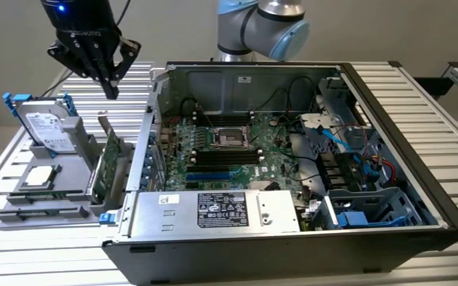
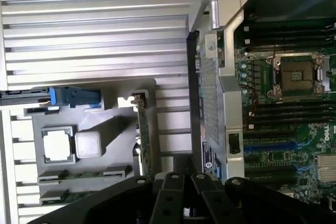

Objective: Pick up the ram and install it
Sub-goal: 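Reach for the ram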

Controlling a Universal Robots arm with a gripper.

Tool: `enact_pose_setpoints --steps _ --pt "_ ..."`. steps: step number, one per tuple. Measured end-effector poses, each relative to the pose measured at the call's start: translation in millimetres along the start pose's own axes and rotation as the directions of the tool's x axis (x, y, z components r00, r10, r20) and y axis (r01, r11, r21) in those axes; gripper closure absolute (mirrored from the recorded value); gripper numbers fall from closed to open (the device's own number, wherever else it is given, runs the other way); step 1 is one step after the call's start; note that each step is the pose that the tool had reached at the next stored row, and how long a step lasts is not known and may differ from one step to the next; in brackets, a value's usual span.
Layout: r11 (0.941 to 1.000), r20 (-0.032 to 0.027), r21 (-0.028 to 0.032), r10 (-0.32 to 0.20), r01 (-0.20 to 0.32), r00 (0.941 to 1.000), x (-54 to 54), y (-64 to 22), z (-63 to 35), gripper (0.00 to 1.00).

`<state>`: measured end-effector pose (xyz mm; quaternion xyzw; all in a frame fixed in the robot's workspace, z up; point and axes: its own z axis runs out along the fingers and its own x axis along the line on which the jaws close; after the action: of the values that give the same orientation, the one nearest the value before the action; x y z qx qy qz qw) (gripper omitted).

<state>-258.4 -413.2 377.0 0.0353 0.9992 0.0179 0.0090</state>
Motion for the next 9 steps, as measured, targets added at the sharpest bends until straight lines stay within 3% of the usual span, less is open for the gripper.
enact_pose_setpoints --steps 9 --pt "0.9999 0.0006 0.0102 0.0 0.0 1.0 26.0 -6.2 1.0 0.89"
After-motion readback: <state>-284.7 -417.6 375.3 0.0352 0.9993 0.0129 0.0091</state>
